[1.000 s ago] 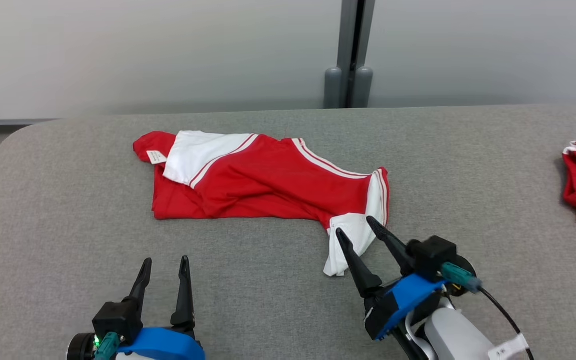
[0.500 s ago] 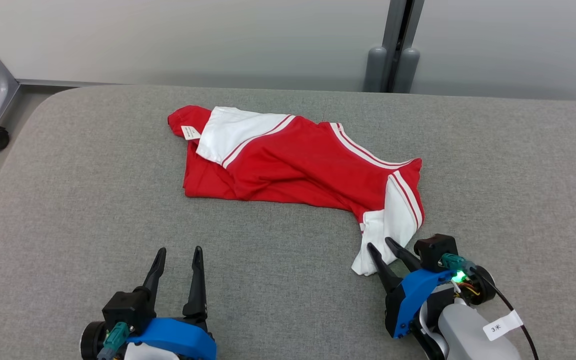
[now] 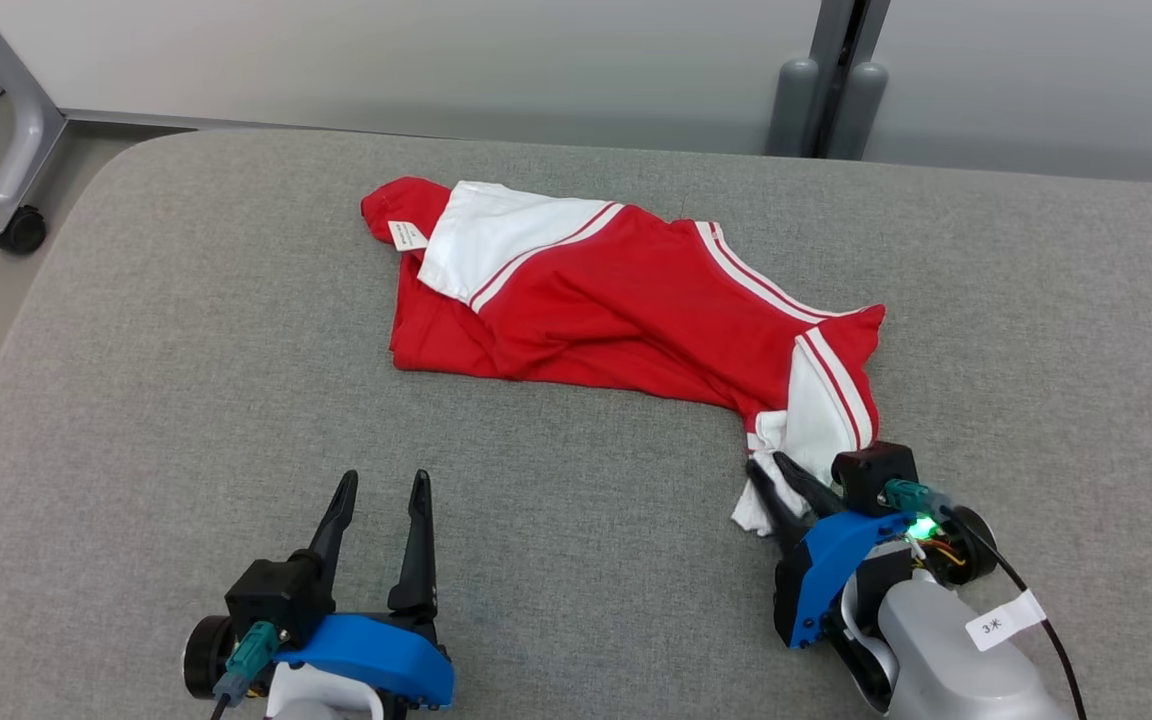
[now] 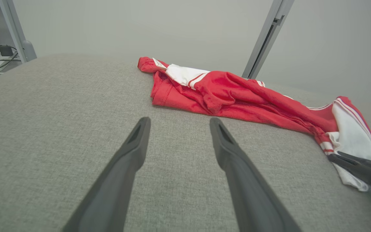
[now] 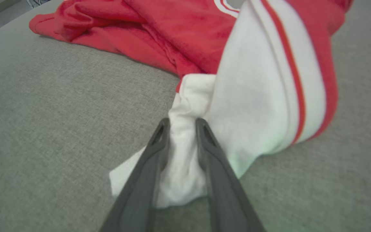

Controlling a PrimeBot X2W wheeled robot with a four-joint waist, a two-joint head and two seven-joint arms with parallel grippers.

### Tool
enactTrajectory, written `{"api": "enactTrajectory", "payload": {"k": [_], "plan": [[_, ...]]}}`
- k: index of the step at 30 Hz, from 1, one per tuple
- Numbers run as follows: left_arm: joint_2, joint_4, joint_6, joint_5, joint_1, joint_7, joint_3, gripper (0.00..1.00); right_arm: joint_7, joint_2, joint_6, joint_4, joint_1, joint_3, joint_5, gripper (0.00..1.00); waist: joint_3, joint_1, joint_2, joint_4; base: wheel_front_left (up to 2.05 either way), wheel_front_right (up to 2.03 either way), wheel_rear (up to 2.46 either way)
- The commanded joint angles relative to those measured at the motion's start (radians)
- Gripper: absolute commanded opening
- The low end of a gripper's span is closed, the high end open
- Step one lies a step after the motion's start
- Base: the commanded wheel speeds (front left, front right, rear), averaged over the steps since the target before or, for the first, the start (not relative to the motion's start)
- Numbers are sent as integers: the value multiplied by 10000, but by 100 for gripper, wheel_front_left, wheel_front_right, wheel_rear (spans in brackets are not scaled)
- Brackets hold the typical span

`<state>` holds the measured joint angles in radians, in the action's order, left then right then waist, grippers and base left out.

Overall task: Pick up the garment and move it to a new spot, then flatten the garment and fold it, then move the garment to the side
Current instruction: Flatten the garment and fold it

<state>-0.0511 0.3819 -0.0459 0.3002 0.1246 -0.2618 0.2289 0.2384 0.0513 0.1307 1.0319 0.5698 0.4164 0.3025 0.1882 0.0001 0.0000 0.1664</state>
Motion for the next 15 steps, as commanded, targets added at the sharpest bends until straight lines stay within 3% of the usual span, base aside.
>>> {"api": "enactTrajectory", "payload": {"k": [1, 8, 15], "plan": [[9, 10, 31, 57, 106, -46, -7, 100, -125, 1, 0, 203, -32, 85, 94, 0, 30, -1, 0, 32, 0, 0, 0], [11, -12, 54, 103, 63, -46, -70, 100, 261, 3, 0, -674, 457, -304, 577, 0, 46, -1, 0, -50, 0, 0, 0], [11, -117, -28, 91, -124, -46, -137, 100, 272, 20, 0, -4349, -308, -1986, 1097, 0, -279, -1, 0, -619, 0, 0, 0]]}}
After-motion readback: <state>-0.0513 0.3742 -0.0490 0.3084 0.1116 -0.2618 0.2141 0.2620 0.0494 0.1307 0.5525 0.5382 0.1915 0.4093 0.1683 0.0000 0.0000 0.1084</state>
